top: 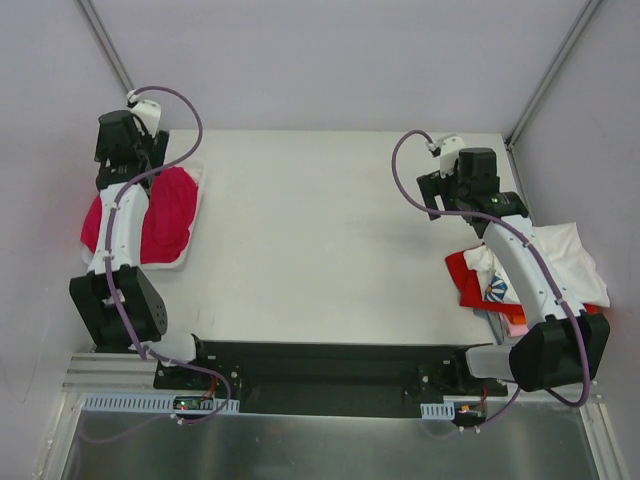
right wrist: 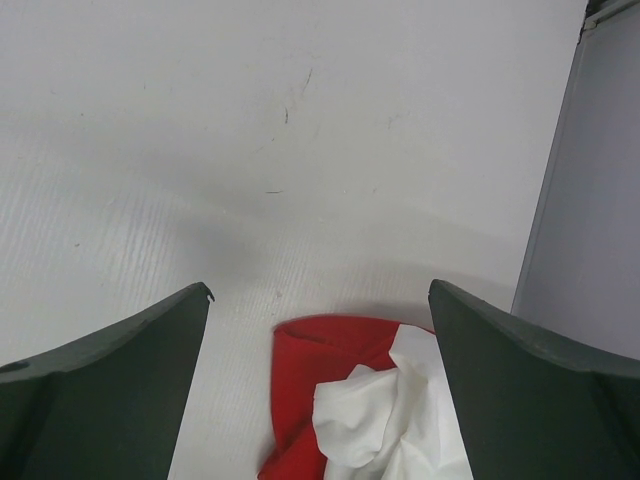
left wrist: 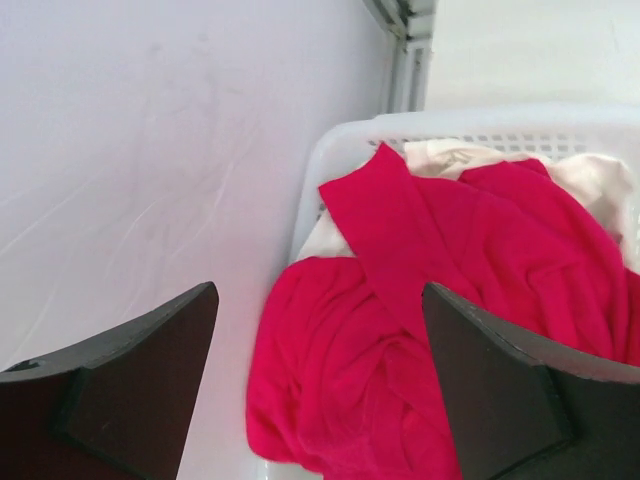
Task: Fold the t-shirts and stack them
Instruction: Grab crumpled tshirt from bin with the left arm, then move the tshirt to the center of the board
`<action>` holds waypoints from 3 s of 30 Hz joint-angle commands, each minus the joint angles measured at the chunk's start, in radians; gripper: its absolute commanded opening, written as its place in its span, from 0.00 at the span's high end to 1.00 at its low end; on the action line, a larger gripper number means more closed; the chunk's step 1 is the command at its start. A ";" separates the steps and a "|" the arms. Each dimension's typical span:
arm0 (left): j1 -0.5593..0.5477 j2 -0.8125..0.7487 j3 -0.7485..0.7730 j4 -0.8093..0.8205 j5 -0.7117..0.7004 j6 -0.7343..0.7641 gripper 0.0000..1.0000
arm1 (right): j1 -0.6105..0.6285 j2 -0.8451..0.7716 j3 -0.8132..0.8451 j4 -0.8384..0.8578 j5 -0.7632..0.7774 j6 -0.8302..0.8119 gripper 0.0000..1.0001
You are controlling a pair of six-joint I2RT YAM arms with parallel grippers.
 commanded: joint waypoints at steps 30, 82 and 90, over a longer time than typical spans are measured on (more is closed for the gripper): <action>0.008 0.445 0.276 -0.360 0.299 0.182 0.22 | 0.006 -0.035 -0.118 0.014 -0.052 -0.095 0.04; -0.469 -0.177 0.569 -0.235 0.441 -0.090 0.07 | -0.002 -0.046 -0.128 -0.087 0.100 -0.078 0.04; -0.469 -0.310 0.166 -0.154 0.364 -0.035 0.01 | -0.002 -0.066 -0.118 -0.124 0.092 -0.064 0.04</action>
